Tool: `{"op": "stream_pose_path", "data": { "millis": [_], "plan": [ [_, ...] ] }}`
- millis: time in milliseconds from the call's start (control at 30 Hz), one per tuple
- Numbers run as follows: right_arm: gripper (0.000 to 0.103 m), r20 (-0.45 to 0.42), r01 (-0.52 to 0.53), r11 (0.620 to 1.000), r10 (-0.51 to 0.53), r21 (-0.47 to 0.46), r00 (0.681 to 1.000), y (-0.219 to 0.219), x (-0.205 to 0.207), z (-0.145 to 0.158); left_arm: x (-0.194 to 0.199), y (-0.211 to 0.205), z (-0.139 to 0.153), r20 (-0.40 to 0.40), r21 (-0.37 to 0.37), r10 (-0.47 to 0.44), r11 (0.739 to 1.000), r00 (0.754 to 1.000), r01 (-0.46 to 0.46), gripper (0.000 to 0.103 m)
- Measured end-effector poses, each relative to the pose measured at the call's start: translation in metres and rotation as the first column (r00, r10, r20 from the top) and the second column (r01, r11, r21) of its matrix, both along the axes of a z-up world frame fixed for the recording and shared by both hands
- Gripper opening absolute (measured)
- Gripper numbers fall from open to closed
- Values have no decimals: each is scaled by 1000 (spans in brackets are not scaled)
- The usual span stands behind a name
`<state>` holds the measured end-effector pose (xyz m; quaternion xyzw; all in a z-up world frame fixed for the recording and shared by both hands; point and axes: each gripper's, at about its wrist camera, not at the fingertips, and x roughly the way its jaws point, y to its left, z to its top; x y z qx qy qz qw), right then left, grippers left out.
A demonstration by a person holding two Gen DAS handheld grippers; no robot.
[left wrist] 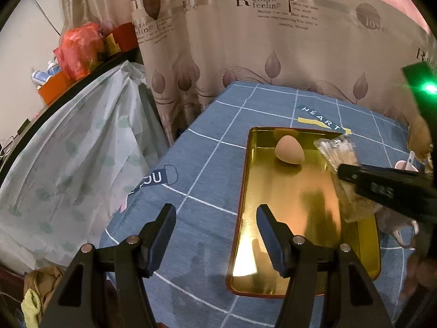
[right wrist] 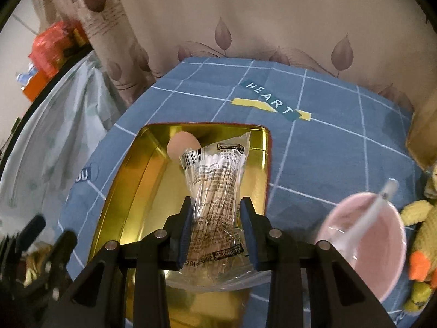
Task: Organize soft objects
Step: 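Carry the cotton swab bag into the gold tray and release it with the right gripper, then move the right gripper to the white glove package and grasp it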
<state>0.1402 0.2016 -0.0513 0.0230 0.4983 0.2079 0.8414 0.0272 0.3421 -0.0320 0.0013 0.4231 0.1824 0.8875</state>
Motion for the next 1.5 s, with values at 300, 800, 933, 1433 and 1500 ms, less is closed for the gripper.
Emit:
{"op": "stream_pose_path", "data": {
  "millis": [300, 800, 933, 1433, 1500],
  "plan": [
    [31, 2, 60, 997, -60, -45, 998, 21, 20, -13, -1, 8, 0, 1, -22, 11, 1000, 1000, -11, 63],
    [50, 19, 63, 994, -62, -90, 998, 27, 31, -26, -1, 9, -2, 2, -33, 8, 999, 1000, -8, 63],
    [62, 46, 59, 996, -56, -68, 997, 21, 22, -10, -1, 9, -3, 4, -33, 10, 999, 1000, -10, 63],
    [71, 217, 105, 988, -78, -115, 973, -95, -41, 48, -1, 0, -3, 5, -7, -5, 1000, 1000, 5, 63],
    [72, 239, 137, 981, -101, -137, 966, -125, -49, 51, -1, -3, -2, 9, -7, -12, 1000, 1000, 12, 63]
  ]
}}
